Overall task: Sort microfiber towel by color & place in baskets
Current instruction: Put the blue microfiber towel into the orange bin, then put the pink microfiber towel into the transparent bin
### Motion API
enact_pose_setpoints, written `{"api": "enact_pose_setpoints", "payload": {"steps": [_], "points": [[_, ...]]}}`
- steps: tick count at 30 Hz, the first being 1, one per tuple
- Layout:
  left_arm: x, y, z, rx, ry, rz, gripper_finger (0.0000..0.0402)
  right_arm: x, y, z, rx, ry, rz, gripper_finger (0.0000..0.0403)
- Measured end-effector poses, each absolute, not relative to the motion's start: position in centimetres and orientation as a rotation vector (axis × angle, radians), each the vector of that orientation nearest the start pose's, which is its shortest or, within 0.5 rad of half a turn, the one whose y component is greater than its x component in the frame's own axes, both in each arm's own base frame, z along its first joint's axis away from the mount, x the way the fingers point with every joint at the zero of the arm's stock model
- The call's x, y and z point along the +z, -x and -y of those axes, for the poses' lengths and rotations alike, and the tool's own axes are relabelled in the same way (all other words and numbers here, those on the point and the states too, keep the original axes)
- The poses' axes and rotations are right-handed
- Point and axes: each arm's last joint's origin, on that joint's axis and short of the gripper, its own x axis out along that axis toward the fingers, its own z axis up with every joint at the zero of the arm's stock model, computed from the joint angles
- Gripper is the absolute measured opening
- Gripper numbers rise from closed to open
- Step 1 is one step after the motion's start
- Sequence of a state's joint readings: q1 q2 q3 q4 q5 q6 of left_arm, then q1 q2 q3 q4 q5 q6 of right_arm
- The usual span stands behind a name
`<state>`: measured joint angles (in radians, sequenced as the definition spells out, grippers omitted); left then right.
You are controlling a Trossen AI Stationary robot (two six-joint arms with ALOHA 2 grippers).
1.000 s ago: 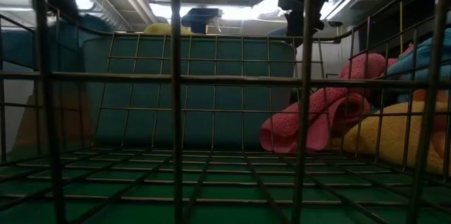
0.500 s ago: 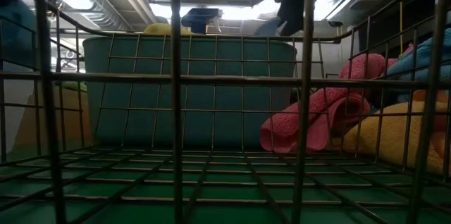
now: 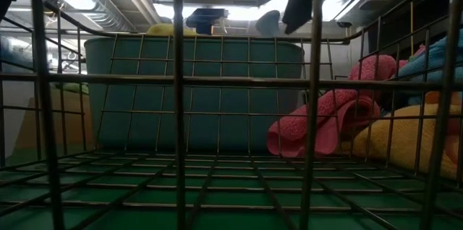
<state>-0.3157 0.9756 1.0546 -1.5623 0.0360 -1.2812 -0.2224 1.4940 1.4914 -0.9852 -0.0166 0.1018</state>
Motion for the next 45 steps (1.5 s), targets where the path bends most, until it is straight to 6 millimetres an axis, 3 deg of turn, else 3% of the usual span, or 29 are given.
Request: {"api": "enact_pose_setpoints", "payload": {"steps": [5, 10, 17, 25, 29, 39, 45], "points": [[30.5, -11.4, 3.8, 0.677, 0.817, -1.400, 0.0108, 34.5, -28.1, 7.0, -0.431, -0.101, -1.032, 0.0221], [30.5, -11.4, 3.8, 0.676, 0.819, -1.397, 0.0116, 36.2, -26.2, 6.9, -0.543, -0.036, -0.996, 0.0221], [30.5, -11.8, 3.9, 0.650, 0.836, -1.369, 0.0117, 38.5, -23.8, 5.2, -0.234, -0.258, -0.886, 0.0221], [30.6, -12.0, 4.0, 0.631, 0.848, -1.348, 0.0117, 38.8, -23.2, 3.1, 0.144, -0.464, -0.921, 0.0221], [30.6, -12.1, 4.0, 0.637, 0.841, -1.336, 0.0117, 38.6, -23.1, 1.0, 0.196, -0.415, -0.977, 0.0221], [30.6, -12.4, 4.1, 0.620, 0.850, -1.300, 0.0117, 37.6, -22.6, -3.7, 0.055, -0.119, -1.089, 0.0221], [30.7, -12.8, 4.1, 0.601, 0.841, -1.244, 0.0117, 34.9, -23.2, -5.7, 0.067, -0.029, -1.140, 0.0221]]}}
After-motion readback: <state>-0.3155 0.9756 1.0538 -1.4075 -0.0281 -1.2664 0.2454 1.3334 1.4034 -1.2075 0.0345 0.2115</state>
